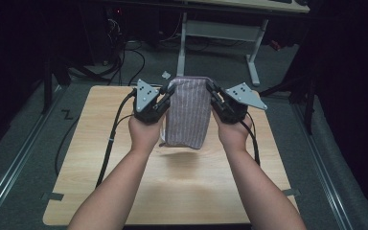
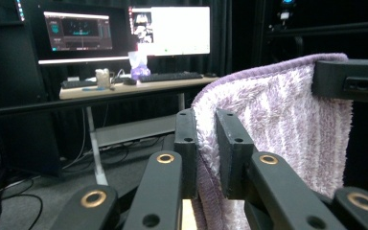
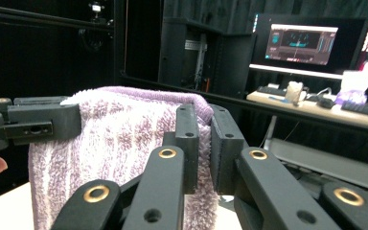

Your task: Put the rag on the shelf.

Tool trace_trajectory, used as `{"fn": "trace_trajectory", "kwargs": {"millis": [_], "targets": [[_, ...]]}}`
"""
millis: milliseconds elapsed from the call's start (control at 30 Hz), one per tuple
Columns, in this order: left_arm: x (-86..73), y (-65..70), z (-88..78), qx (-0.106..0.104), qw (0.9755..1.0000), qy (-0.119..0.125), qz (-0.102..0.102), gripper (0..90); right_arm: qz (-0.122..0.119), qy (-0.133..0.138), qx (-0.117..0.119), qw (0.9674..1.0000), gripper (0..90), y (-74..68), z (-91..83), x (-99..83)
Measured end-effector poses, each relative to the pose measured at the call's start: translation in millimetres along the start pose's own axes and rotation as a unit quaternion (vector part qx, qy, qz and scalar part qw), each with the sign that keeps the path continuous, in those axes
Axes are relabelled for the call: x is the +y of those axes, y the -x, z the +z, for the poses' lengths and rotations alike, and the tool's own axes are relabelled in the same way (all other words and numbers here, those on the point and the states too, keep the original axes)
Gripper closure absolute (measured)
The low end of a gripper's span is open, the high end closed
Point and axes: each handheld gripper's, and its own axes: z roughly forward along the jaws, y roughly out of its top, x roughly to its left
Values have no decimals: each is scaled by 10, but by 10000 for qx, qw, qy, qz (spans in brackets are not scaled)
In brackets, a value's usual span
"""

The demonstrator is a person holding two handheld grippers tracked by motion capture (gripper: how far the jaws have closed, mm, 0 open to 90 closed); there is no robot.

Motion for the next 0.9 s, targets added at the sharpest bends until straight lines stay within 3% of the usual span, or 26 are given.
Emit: {"fn": "trace_trajectory", "kwargs": {"millis": [200,567,700,833,900], "targets": [[26,-132,184,171,9996,-196,143,803,145,-147,4,9998,842,102,295,-69],[37,-261,427,177,9990,-417,57,800,249,-315,-68,9992,840,237,604,-15],[13,-295,509,265,9979,-577,129,796,64,-435,-128,9990,838,267,697,-23],[-16,-378,595,284,9968,-739,-51,793,104,-580,-93,9982,832,294,792,-83],[-28,-392,633,299,9963,-805,-27,794,64,-714,-133,9973,832,293,829,-119]]}}
